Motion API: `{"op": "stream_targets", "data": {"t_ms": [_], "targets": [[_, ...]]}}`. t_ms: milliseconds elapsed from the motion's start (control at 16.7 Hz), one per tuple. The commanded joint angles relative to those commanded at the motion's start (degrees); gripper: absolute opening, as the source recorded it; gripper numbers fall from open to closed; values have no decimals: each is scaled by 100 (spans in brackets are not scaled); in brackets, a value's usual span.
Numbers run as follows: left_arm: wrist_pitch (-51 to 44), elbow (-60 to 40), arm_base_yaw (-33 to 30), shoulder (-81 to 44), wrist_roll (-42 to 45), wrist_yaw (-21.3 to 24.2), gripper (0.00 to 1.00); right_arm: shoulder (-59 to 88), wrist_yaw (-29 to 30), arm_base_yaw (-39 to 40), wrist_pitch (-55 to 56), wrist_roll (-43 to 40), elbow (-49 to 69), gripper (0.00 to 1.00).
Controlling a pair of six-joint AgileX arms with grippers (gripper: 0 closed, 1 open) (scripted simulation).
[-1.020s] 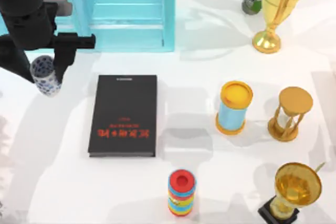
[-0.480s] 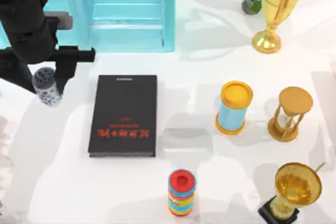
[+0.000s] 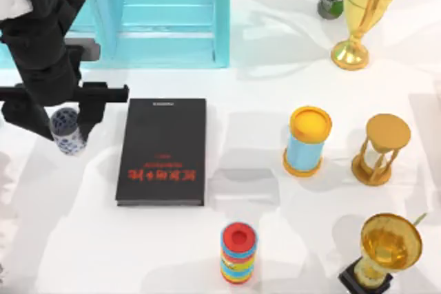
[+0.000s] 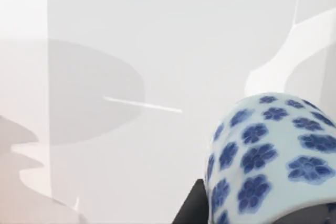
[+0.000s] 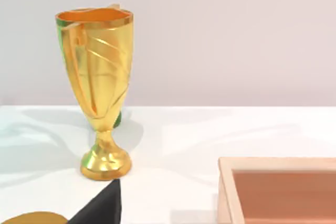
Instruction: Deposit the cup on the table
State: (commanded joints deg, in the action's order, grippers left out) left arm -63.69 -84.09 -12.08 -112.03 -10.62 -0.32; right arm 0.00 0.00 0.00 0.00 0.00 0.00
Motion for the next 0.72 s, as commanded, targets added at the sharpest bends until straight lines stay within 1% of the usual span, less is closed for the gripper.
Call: {"op": "stream_targets", "data": {"t_ms": [720], "targets": [[0, 0, 0, 0, 0, 0, 90, 0, 0, 0, 0, 0, 0, 100]]}}
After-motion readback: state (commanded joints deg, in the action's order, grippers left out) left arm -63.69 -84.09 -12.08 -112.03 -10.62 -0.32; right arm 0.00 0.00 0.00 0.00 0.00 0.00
